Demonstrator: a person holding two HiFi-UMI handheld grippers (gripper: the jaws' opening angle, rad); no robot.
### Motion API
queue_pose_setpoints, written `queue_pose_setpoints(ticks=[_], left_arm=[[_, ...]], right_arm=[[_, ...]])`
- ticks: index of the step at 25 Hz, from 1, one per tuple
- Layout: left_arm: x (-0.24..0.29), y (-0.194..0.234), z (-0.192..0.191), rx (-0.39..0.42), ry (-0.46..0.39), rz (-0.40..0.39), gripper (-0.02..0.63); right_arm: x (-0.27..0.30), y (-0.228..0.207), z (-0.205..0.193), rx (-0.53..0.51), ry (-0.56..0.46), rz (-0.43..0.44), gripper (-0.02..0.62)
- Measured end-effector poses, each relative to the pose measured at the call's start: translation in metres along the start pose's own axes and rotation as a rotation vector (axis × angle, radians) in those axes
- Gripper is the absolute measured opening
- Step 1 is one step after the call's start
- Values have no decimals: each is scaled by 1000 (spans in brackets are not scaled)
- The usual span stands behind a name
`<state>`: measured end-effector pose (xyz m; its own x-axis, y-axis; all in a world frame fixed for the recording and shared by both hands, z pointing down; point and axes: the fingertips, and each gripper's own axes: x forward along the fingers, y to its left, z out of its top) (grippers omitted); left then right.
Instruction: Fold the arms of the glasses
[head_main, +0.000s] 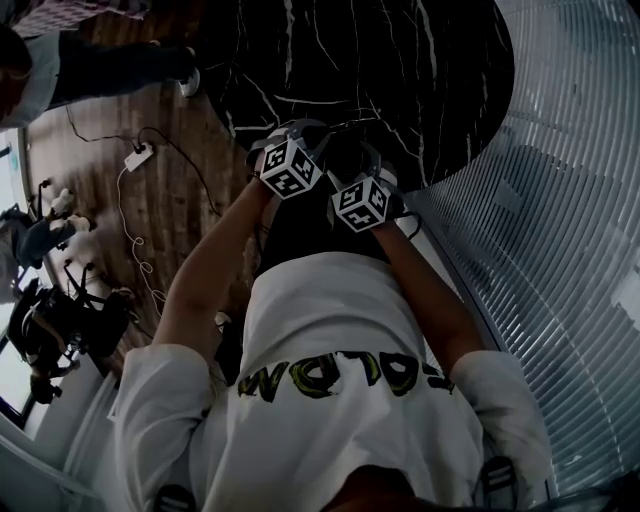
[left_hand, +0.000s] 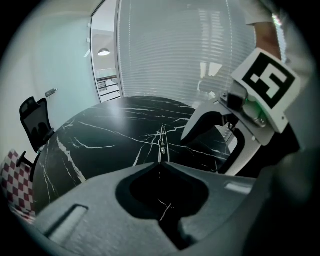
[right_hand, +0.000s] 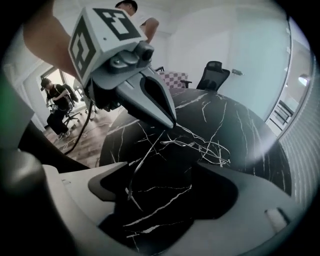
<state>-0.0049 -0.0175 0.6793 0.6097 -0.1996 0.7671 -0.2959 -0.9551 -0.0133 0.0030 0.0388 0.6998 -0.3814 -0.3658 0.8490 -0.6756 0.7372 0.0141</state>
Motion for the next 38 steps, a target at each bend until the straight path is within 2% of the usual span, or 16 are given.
queue_pose_setpoints(ticks=[7, 18, 32, 38], left_arm=[[-3, -3, -2, 3, 5, -21, 6], [-5, -14, -1, 22, 13, -59, 6], [-2, -36, 0, 95, 37, -114, 6], [1, -40, -1, 121, 52, -109, 11]], right_arm=[[-2, -31, -9, -6, 28, -118, 380], [-4, -75, -11, -21, 42, -210, 380], [0, -101, 0, -64, 47, -245, 382], [5, -100, -1, -77, 68, -232, 382]])
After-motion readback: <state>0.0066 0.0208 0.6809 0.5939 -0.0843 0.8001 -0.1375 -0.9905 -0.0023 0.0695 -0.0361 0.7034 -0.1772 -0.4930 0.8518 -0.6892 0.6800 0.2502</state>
